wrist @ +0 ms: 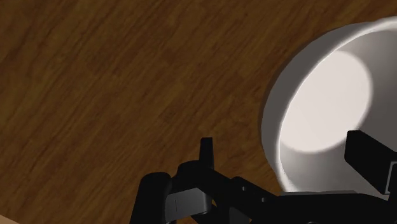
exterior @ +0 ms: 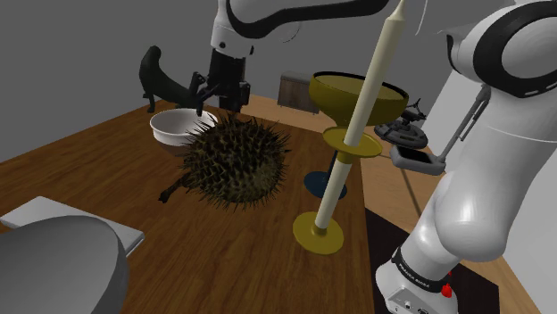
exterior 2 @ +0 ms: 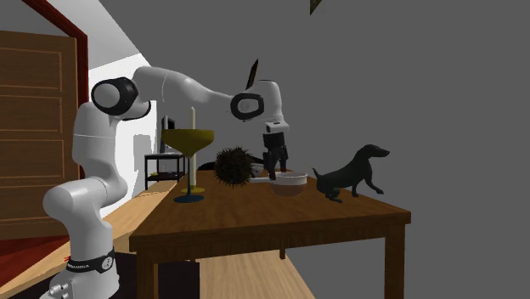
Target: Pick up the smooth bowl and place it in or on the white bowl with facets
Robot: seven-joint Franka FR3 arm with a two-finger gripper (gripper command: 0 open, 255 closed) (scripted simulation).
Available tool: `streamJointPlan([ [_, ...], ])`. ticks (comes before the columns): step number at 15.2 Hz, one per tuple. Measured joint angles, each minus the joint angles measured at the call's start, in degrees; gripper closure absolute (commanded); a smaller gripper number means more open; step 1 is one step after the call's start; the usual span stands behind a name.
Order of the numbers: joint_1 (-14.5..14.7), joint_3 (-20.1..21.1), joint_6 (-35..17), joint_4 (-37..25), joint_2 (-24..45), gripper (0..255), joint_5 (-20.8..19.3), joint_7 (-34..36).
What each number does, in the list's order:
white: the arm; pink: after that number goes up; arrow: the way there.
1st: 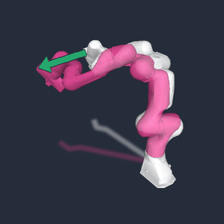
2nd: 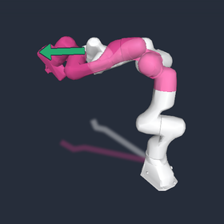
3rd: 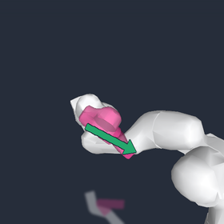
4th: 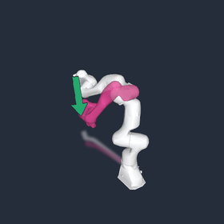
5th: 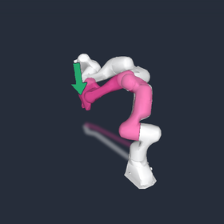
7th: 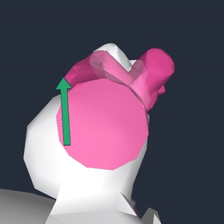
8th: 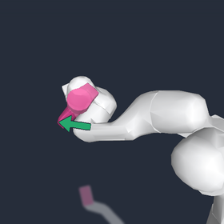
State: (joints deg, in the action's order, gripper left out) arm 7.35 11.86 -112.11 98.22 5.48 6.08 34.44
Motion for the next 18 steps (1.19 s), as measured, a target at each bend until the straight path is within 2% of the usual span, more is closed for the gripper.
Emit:
streamJointPlan([
  [6,0.34,0.21,-4.06,2.53,1.43,0,-0.15,0.21],
  [13,0.37,0.22,-4.51,2.66,1.72,0,-0.20,0.22],
  [14,0.37,0.22,-4.51,2.66,1.72,255,-0.20,0.22],
  [18,0.37,0.22,-4.51,2.66,1.71,255,-0.20,0.22],
])
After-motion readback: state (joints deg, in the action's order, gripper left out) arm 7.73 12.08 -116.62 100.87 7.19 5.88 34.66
